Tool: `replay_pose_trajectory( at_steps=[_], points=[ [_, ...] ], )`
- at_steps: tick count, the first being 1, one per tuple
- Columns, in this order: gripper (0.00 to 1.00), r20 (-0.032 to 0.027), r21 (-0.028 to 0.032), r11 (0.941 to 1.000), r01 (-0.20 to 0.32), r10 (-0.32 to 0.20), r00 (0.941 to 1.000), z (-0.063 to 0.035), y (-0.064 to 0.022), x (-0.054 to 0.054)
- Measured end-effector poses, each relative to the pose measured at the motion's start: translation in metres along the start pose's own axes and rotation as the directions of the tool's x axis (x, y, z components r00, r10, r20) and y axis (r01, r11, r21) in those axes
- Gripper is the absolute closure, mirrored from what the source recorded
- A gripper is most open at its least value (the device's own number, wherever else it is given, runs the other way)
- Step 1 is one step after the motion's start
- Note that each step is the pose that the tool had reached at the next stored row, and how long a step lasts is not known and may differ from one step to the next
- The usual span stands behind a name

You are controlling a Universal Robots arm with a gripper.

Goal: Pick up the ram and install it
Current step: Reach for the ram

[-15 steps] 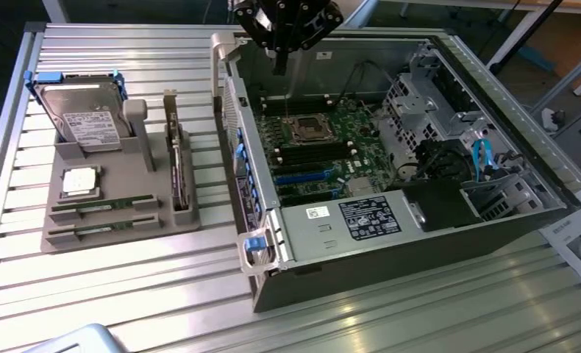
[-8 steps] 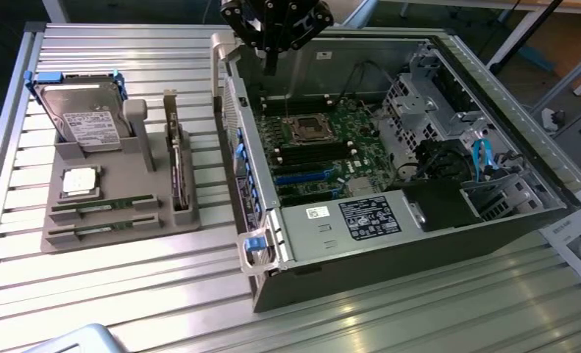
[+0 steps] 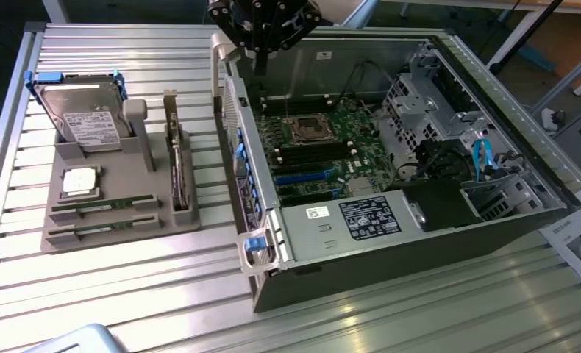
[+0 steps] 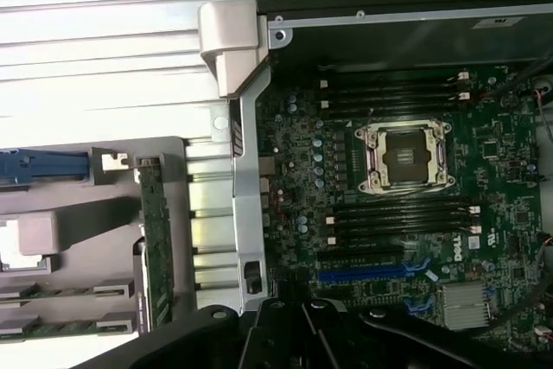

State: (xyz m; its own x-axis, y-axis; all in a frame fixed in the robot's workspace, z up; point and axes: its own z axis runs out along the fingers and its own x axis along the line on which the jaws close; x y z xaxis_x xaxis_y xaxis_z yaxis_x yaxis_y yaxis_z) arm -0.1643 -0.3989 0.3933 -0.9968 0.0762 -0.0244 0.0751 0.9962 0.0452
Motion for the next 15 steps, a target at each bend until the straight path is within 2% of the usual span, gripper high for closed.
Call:
replay_pose_trajectory(
  at_steps=[15],
  points=[
    [0.9,0.0,-0.0001,1.0,0.0,0.0,1.0,-0.0006,-0.002,0.026]
  ],
)
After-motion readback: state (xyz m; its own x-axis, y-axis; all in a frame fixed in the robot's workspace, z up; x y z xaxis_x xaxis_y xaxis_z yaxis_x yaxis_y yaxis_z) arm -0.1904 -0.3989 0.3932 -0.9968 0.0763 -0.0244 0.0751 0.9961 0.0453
